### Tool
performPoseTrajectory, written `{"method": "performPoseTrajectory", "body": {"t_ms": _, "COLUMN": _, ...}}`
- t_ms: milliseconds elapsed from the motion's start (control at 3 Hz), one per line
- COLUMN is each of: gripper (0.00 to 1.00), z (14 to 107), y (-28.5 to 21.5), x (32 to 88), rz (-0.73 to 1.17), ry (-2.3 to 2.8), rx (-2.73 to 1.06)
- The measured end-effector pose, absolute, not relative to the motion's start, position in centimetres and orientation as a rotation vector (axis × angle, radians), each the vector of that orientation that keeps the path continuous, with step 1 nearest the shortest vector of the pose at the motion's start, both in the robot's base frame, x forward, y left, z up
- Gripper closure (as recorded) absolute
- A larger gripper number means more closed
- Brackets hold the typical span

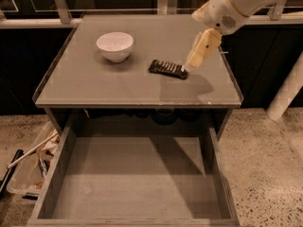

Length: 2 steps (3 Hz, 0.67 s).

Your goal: Place rxbar chocolate into top drawer

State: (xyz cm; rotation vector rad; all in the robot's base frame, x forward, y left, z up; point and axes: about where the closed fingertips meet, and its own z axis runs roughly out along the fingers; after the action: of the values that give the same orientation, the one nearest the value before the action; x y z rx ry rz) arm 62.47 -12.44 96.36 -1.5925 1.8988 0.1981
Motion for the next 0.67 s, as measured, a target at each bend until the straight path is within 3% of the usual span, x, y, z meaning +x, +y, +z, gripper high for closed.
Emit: {"method": "performPoseTrajectory", "body": {"t_ms": 667, "gripper": 0.00, "z": 89.5, "y": -13.6, "x": 63.4, "rz": 0.247, "ry": 1.996, "rx": -1.499}}
